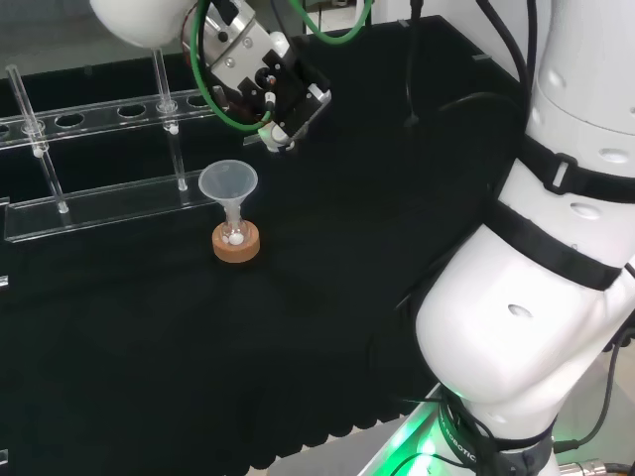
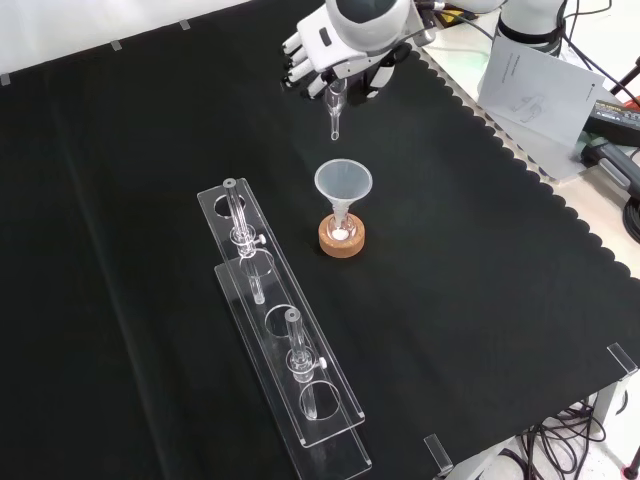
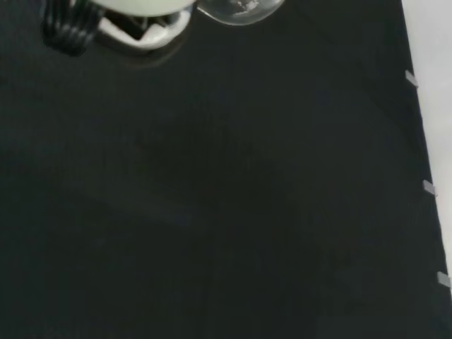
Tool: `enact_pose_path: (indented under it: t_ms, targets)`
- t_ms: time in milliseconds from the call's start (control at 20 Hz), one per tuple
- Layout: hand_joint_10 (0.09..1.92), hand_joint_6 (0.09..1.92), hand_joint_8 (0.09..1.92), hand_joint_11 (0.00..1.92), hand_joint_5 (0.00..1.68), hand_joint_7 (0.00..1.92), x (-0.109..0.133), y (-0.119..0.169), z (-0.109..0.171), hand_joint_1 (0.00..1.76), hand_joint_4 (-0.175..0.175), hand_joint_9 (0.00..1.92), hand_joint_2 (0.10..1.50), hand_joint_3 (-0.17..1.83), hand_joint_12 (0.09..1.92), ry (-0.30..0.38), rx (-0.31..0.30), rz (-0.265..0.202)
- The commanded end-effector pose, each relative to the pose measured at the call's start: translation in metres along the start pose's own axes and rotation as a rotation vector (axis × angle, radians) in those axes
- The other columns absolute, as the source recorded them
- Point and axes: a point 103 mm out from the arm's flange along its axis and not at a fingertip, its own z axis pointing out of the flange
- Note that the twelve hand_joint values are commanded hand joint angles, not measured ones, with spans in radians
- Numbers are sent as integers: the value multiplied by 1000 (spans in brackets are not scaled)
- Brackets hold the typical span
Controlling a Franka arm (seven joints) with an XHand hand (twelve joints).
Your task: Pour all the NaCl from the weighing funnel into the round-bottom flask.
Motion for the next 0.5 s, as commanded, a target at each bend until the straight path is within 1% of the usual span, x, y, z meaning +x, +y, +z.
enact_pose_path:
  t_ms: [50, 200, 350, 500]
  targets:
    - [474, 685, 669, 593, 1243, 447, -14, 6, 14, 1107, 175, 737, 717, 559, 1167, 149, -44, -37]
    - [474, 687, 669, 593, 1242, 447, -20, 10, 18, 1106, 175, 737, 718, 558, 1167, 188, -51, -43]
    - [474, 688, 669, 593, 1242, 447, -24, 12, 18, 1106, 175, 738, 719, 557, 1167, 208, -70, -43]
    - [474, 689, 668, 594, 1241, 448, -27, 14, 19, 1106, 175, 738, 720, 556, 1167, 227, -75, -47]
